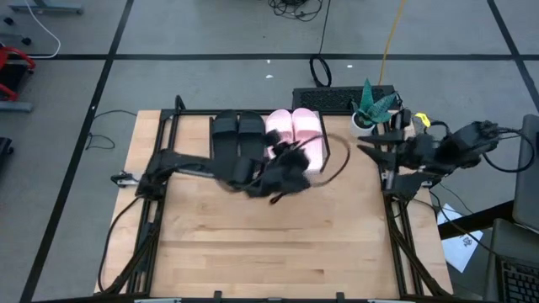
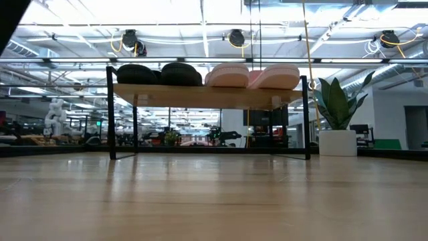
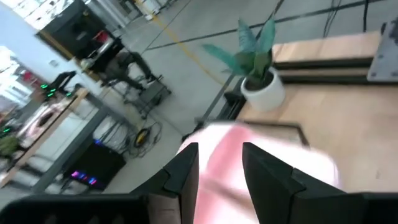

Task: Pick and place slides into the shelf
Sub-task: Adjust the shelf

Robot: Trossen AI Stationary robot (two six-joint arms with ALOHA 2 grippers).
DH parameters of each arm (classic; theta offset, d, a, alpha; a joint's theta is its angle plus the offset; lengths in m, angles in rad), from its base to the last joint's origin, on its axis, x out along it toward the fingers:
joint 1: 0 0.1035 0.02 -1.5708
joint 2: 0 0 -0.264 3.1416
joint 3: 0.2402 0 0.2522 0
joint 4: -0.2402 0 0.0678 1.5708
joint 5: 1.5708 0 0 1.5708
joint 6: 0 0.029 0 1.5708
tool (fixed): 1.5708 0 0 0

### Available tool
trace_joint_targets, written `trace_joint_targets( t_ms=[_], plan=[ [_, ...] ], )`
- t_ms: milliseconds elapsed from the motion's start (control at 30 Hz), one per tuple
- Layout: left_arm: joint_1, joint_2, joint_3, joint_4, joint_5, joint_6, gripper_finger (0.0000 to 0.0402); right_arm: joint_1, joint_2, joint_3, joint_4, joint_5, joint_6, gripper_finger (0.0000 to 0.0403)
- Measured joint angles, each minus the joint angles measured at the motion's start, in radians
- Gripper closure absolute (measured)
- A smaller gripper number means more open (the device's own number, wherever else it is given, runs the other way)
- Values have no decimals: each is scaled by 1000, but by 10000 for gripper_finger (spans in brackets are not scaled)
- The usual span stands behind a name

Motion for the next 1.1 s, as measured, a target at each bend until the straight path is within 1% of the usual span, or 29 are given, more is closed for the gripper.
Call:
trace_joint_targets(
  t_ms=[67,133,200,267,300,367,400,467,533,600,667,733,800,867,1000,1033,1100],
  plan=[
    [-52,-40,0,-161,-64,-121,272,0,0,0,-143,92,60,335],
    [-103,-72,2,-343,-93,-310,272,-1,1,0,-321,182,175,335],
    [-153,-99,2,-576,-69,-568,272,-8,2,0,-504,239,318,335],
    [-195,-107,1,-793,13,-849,272,-18,3,0,-672,261,480,335],
    [-212,-109,-8,-828,64,-963,272,-24,3,0,-752,258,556,335],
    [-241,-142,-84,-762,133,-987,273,-39,4,0,-901,255,704,335],
    [-264,-158,-119,-765,149,-1013,273,-47,6,-1,-964,254,770,335],
    [-287,-175,-182,-808,187,-1149,273,-60,6,-6,-1070,232,880,335],
    [-314,-203,-280,-803,269,-1271,273,-69,5,-18,-1161,185,973,335],
    [-341,-214,-372,-765,337,-1369,273,-75,5,-30,-1206,139,1048,335],
    [-372,-221,-440,-753,396,-1494,273,-75,5,-44,-1227,112,1086,335],
    [-416,-221,-496,-768,443,-1624,273,-75,5,-53,-1221,97,1090,335],
    [-460,-219,-546,-753,453,-1737,273,-75,7,-58,-1205,98,1082,335],
    [-511,-219,-596,-756,415,-1874,273,-75,7,-58,-1179,102,1053,335],
    [-630,-220,-697,-810,257,-2238,273,-75,7,-58,-1100,105,966,335],
    [-652,-221,-730,-806,225,-2294,273,-75,7,-58,-1079,112,941,335],
    [-685,-219,-787,-797,197,-2393,273,-75,8,-58,-1035,146,884,335]
  ],
)
